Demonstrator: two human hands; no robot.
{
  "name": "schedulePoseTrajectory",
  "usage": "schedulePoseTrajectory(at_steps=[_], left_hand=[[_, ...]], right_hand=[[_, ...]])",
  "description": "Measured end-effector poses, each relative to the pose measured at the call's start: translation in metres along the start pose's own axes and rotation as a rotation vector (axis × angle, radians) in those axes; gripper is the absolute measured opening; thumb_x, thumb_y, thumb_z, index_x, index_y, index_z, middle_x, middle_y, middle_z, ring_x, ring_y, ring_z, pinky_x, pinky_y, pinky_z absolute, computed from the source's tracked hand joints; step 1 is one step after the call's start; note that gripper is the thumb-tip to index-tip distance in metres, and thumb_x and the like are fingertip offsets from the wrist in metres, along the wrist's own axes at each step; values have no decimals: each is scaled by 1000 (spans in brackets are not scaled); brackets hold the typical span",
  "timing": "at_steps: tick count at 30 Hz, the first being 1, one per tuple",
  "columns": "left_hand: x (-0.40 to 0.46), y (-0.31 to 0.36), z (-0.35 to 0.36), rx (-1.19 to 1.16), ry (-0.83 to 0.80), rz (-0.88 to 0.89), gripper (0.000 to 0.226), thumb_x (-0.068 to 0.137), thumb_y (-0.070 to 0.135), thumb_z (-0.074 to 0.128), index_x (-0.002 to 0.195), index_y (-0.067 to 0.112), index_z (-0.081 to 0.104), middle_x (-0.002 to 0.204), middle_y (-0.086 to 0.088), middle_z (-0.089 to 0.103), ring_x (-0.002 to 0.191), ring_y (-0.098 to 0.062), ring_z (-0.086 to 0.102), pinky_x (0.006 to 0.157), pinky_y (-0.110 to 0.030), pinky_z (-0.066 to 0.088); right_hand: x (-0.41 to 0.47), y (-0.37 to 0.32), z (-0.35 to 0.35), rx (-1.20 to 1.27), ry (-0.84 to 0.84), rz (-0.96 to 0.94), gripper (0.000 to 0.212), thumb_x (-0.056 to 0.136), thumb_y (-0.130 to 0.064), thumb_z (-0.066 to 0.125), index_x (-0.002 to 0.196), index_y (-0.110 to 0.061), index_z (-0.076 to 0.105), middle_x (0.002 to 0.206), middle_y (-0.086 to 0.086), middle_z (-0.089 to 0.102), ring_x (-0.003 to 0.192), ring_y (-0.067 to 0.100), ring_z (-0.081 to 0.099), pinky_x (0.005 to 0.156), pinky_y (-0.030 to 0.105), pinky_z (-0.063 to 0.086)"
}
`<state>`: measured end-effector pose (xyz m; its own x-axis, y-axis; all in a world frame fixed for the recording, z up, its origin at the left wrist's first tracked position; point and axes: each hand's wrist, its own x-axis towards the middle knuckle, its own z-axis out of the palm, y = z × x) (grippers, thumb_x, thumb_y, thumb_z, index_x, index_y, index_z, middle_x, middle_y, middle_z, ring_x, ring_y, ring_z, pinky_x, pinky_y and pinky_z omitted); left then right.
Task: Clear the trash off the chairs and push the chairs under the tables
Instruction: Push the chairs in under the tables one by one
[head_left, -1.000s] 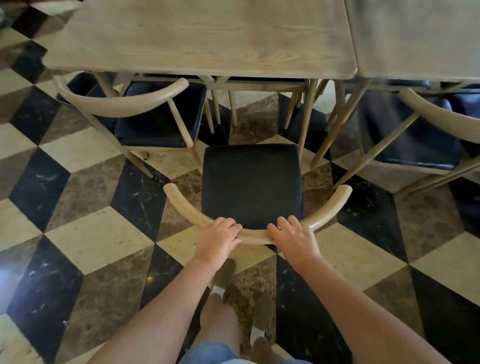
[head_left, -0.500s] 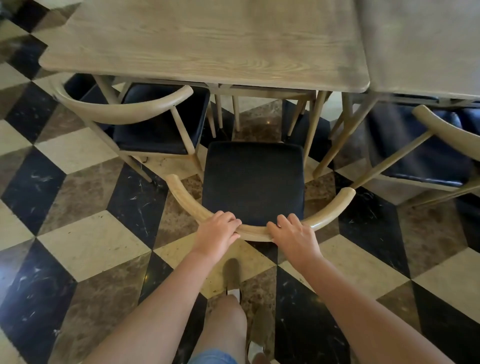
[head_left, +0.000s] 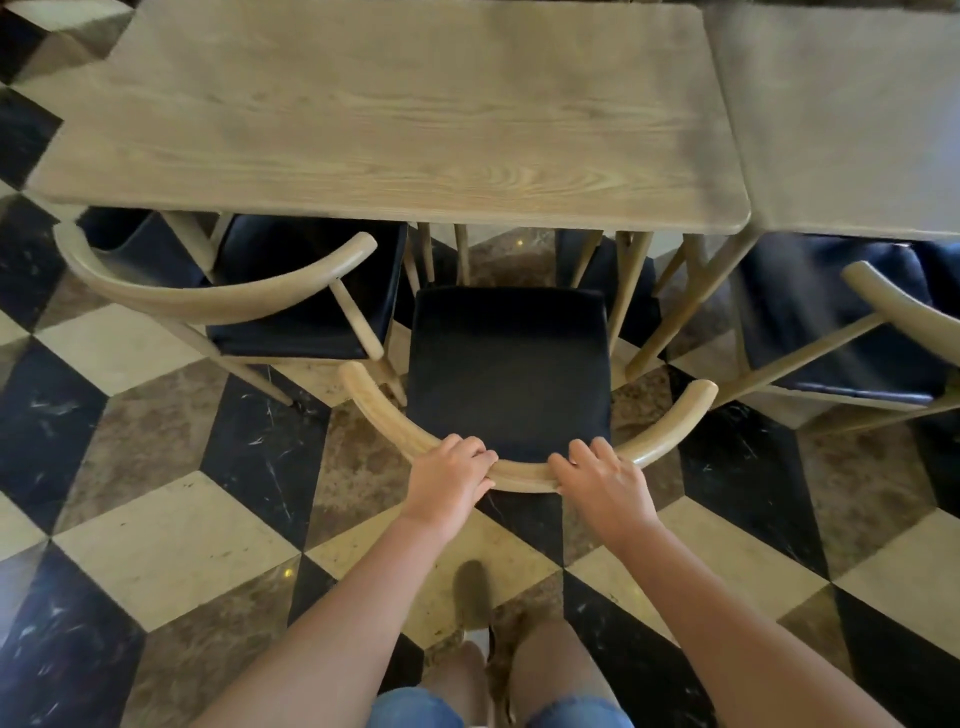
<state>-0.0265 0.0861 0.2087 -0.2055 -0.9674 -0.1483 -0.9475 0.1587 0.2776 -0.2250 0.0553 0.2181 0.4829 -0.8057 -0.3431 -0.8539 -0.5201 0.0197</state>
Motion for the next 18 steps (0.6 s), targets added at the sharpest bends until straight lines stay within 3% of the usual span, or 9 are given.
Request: schedulePoseTrajectory(at_steps=[7,10,12,18], left_hand=[[52,-14,-14,-7,16,-22,32,82,27,69,112,17,66,107,-1,66,97,-17,59,75,-27,52],[77,-16,-18,-23,15,-39,34,86,28,64,118,19,62,112,2,63,103,-14,56,80,-25,49],[94,-16,-21,-31,15,-44,35,88,30,61,122,20,60,115,3,62,105,-13,54,82,-24,47],[144,-9,-28,-42,28,-96,34,87,31,61,120,20,61,115,4,63,104,-13,55,79,-24,48]], right_hand=[[50,23,-12,3,35,-2,52,54,-18,89,98,-18,60,82,2,58,71,19,52,49,28,48],[70,39,-18,23,43,-30,46,73,-24,78,111,-21,52,98,1,57,86,18,50,62,30,50],[83,52,-21,23,75,-40,46,76,-23,76,113,-22,50,101,1,56,89,19,50,65,30,51],[121,90,-35,25,106,-23,58,43,-18,93,91,-19,60,77,0,59,69,20,53,42,27,42]])
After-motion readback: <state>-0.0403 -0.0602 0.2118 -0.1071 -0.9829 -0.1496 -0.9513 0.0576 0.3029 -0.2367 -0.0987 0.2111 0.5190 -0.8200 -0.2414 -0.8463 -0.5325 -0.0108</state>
